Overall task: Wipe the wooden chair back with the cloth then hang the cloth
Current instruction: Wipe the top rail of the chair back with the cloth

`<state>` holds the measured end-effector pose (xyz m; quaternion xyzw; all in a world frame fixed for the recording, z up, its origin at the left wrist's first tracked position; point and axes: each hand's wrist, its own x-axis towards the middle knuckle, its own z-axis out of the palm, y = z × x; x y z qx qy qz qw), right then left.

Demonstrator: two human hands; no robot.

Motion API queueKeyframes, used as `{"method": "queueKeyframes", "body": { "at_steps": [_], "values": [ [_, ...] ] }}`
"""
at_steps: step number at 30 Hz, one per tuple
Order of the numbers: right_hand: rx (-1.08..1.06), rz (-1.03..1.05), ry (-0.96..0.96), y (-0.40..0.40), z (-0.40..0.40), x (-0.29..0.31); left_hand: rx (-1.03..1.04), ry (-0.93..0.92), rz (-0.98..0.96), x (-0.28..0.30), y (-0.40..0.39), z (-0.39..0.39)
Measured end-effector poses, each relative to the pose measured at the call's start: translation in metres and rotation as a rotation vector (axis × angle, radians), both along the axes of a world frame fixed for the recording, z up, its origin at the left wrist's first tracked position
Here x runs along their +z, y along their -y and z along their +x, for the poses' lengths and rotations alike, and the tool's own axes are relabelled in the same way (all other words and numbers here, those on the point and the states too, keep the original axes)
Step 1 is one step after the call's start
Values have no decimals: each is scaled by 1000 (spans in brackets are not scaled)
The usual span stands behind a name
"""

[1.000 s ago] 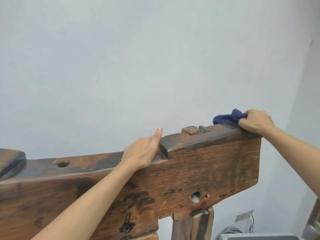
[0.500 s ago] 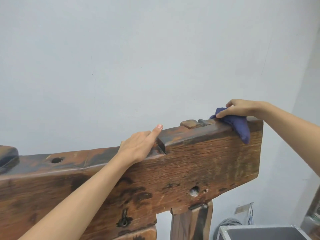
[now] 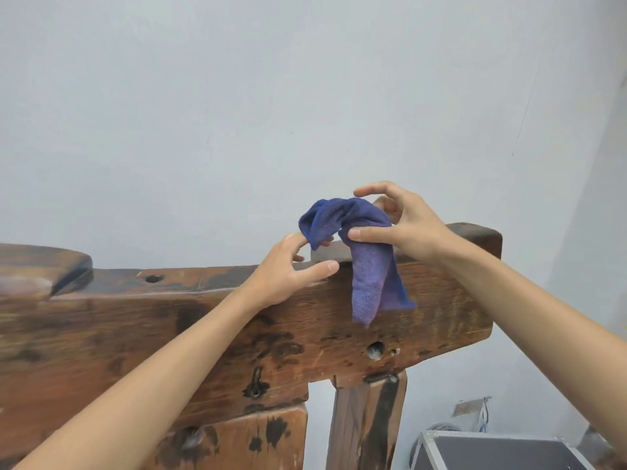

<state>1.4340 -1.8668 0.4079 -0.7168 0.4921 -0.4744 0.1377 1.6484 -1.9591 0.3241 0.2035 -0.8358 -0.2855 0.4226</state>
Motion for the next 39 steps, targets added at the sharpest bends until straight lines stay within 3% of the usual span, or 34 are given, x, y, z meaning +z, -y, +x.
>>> {"method": "queueKeyframes", "body": {
  "at_steps": [4, 7, 14, 19, 25, 28, 32, 36, 39],
  "values": [
    [137, 20, 143, -7, 22, -6, -288, -268, 201, 7, -24, -5],
    [189, 69, 246, -14, 31, -7, -347, -428, 377, 21, -35, -8],
    [250, 72, 134, -46, 24, -12, -481, -376, 354, 25, -45, -7],
    [126, -21, 226, -62, 16, -16, -347, -416, 287, 33, -51, -7],
    [23, -57, 216, -75, 13, -17, -418, -257, 381, 42, -57, 0],
    [-5, -99, 236, -79, 10, -14, -357, -357, 422, 43, -59, 6],
    [40, 11, 140, -84, 3, -19, -276, -390, 488, 46, -57, 15],
    [96, 18, 244, -86, -6, -27, -96, -547, 475, 55, -53, 23],
    [61, 33, 209, -90, -23, -31, -119, -574, 526, 61, -47, 40]
  ]
}}
